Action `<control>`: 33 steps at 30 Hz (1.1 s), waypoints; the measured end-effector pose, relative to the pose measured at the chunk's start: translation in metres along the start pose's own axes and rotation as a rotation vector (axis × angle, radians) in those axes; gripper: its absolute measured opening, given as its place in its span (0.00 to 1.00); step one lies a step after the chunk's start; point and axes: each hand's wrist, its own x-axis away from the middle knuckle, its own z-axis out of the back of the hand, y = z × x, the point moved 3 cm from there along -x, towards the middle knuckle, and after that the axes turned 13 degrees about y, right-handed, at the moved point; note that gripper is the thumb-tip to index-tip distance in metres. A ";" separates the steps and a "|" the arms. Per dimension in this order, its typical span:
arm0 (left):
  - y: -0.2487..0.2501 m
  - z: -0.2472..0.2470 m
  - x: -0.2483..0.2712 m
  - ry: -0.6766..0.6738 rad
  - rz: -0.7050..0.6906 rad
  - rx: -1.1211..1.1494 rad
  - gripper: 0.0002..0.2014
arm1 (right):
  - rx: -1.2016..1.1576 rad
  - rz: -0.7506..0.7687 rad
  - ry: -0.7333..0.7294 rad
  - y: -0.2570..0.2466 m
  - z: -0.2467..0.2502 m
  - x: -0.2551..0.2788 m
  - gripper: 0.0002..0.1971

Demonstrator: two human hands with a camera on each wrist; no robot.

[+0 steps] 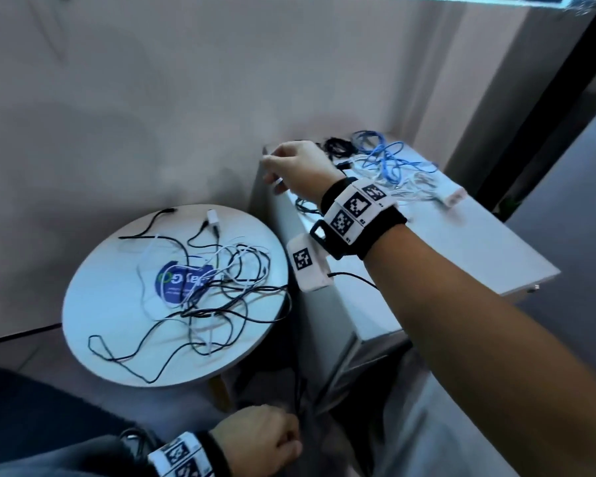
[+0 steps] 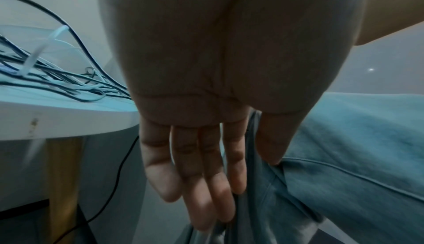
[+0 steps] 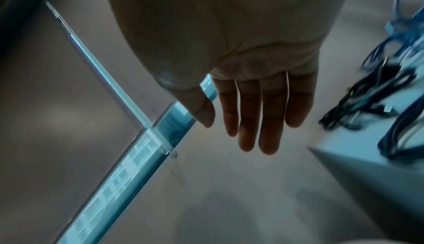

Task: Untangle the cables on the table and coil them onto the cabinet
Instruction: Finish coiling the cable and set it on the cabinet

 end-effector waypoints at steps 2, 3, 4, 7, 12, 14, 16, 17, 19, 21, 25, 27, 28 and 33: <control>-0.004 0.001 0.006 0.072 -0.109 0.036 0.16 | 0.059 0.019 -0.148 -0.007 -0.036 0.015 0.10; -0.007 0.004 0.010 0.102 -0.126 0.027 0.16 | 0.097 0.033 -0.212 -0.006 -0.050 0.022 0.11; -0.012 0.008 0.010 0.126 -0.119 0.027 0.16 | 0.129 0.047 -0.267 -0.001 -0.064 0.029 0.12; -0.028 0.024 0.014 0.202 -0.075 0.003 0.18 | 0.190 0.043 -0.404 0.019 -0.099 0.057 0.13; -0.069 0.065 0.022 0.406 0.215 -0.101 0.18 | 0.196 0.034 -0.383 0.064 -0.112 0.106 0.13; -0.081 0.078 0.025 0.536 0.328 -0.168 0.20 | 0.151 -0.003 -0.355 0.082 -0.110 0.126 0.09; -0.090 0.082 0.027 0.606 0.400 -0.182 0.21 | 0.142 -0.032 -0.348 0.099 -0.110 0.141 0.05; -0.095 0.081 0.025 0.617 0.411 -0.173 0.19 | 0.165 -0.033 -0.362 0.106 -0.111 0.147 0.03; -0.100 0.084 0.021 0.637 0.397 -0.071 0.15 | 0.211 -0.020 -0.396 0.115 -0.115 0.154 0.09; -0.104 0.094 0.018 0.711 0.323 0.192 0.13 | 0.217 0.015 -0.396 0.115 -0.117 0.154 0.18; -0.101 0.121 0.025 0.873 0.112 0.964 0.13 | 0.128 0.071 -0.431 0.103 -0.118 0.156 0.21; -0.099 0.129 0.030 0.920 0.030 1.114 0.13 | 0.042 0.103 -0.471 0.095 -0.118 0.159 0.16; -0.099 0.130 0.031 0.930 0.001 1.147 0.14 | -0.004 0.122 -0.484 0.092 -0.118 0.160 0.12; -0.105 0.131 0.034 0.999 -0.022 1.198 0.18 | -0.184 0.101 -0.374 0.087 -0.111 0.152 0.03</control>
